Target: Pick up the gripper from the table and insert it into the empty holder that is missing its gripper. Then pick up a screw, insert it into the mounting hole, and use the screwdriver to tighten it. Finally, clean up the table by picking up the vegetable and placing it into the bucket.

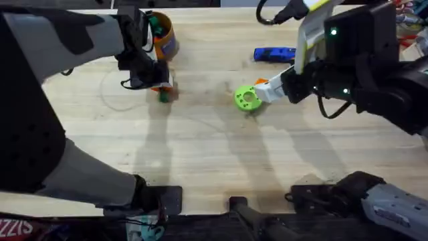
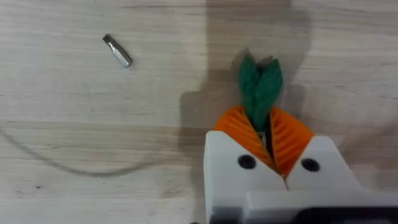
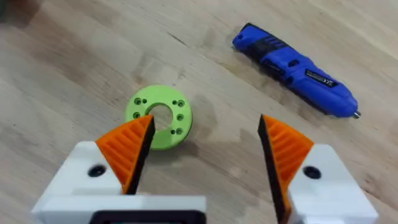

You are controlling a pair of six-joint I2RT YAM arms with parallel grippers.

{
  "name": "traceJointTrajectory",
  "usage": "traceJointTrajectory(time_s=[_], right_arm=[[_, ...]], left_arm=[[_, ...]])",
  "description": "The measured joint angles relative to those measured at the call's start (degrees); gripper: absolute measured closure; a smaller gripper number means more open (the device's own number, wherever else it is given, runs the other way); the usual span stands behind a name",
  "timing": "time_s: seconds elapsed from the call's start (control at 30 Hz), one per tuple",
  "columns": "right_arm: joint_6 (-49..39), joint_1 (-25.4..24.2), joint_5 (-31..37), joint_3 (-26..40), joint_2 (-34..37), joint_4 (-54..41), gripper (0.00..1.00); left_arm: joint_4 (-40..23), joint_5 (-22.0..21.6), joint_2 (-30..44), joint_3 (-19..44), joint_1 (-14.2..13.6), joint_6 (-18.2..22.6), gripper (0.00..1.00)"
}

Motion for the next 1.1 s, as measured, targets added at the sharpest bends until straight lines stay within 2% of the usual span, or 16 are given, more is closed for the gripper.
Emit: traceJointTrajectory(time_s=[0.13, 0.27, 0.37, 0.4, 0.43, 0.53, 0.57, 0.8, 1.1], right_arm=[[0.0, 0.0, 0.0, 0.0, 0.0, 0.0, 0.023], [0.0, 0.0, 0.0, 0.0, 0.0, 0.0, 0.023], [0.0, 0.0, 0.0, 0.0, 0.0, 0.0, 0.023], [0.0, 0.0, 0.0, 0.0, 0.0, 0.0, 0.023], [0.0, 0.0, 0.0, 0.0, 0.0, 0.0, 0.023], [0.0, 0.0, 0.0, 0.0, 0.0, 0.0, 0.023], [0.0, 0.0, 0.0, 0.0, 0.0, 0.0, 0.023], [0.0, 0.0, 0.0, 0.0, 0.0, 0.0, 0.023], [0.0, 0.0, 0.0, 0.0, 0.0, 0.0, 0.023]], left_arm=[[-4.2, 0.8, 0.3, 1.4, 0.0, 0.7, 0.981], [-9.9, 1.1, 0.2, 6.0, -0.5, 2.4, 0.981], [-13.0, 1.5, -0.4, 12.5, -1.5, 4.0, 0.981], [-14.3, 1.8, -1.7, 19.1, -2.4, 5.6, 0.981], [-14.2, 1.8, -2.2, 21.0, -2.7, 6.0, 0.981], [-11.6, 1.7, -3.5, 25.7, -3.0, 6.7, 0.981], [-6.3, 0.2, -4.1, 27.3, -2.9, 7.0, 0.981], [1.6, -3.4, -1.3, 27.3, -1.9, 7.4, 0.981], [9.3, -4.5, 5.8, 27.3, -1.0, 7.4, 0.981]])
